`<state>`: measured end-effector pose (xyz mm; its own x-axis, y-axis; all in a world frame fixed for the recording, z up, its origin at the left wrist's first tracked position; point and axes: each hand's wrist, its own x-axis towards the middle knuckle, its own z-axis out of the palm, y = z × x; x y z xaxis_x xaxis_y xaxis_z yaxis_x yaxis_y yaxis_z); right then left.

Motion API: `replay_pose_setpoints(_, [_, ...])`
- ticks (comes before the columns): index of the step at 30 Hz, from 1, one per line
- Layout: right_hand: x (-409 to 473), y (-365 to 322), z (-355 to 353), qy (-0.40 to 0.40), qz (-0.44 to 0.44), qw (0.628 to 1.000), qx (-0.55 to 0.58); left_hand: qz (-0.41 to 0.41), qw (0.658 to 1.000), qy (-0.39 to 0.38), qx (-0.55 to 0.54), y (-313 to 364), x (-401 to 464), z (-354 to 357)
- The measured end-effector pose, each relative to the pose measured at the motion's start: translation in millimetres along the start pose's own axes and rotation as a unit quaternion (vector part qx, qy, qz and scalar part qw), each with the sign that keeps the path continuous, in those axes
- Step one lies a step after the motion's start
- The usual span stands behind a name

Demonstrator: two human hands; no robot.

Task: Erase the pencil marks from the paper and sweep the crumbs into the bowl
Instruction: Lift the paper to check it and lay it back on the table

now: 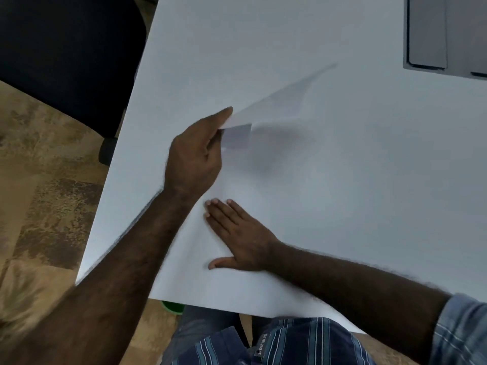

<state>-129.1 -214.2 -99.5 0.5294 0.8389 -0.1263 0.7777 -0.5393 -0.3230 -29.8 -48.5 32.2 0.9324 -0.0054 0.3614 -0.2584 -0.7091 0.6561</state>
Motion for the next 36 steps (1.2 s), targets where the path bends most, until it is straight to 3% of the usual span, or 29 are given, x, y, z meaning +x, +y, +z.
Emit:
replay_pose_setpoints(3, [4, 5, -4, 0.002, -0.006, 1.000, 0.010, 0.070, 0.996, -0.022, 0.048, 5, -5, 9])
replay_pose_setpoints(7, [15, 25, -13, 0.030, 0.062, 0.998, 0.001, 0.109, 0.990, -0.049, 0.077, 9, -8, 18])
replay_pose_setpoints(18, [-11, -5, 0, -0.024, -0.019, 0.999, 0.019, 0.085, 0.994, -0.048, 0.050, 13, -6, 17])
replay_pose_setpoints(22, [-8, 22, -12, 0.055, 0.085, 0.994, 0.033, 0.048, 0.998, -0.039, 0.027, 17, -6, 14])
replay_pose_setpoints(25, [-5, 36, -17, 0.045, 0.158, 0.986, 0.007, 0.030, 0.999, -0.027, 0.013, 20, -7, 12])
replay_pose_setpoints(36, [-11, -13, 5, 0.004, 0.026, 0.999, 0.031, -0.007, 1.000, 0.014, -0.024, 28, 3, 11])
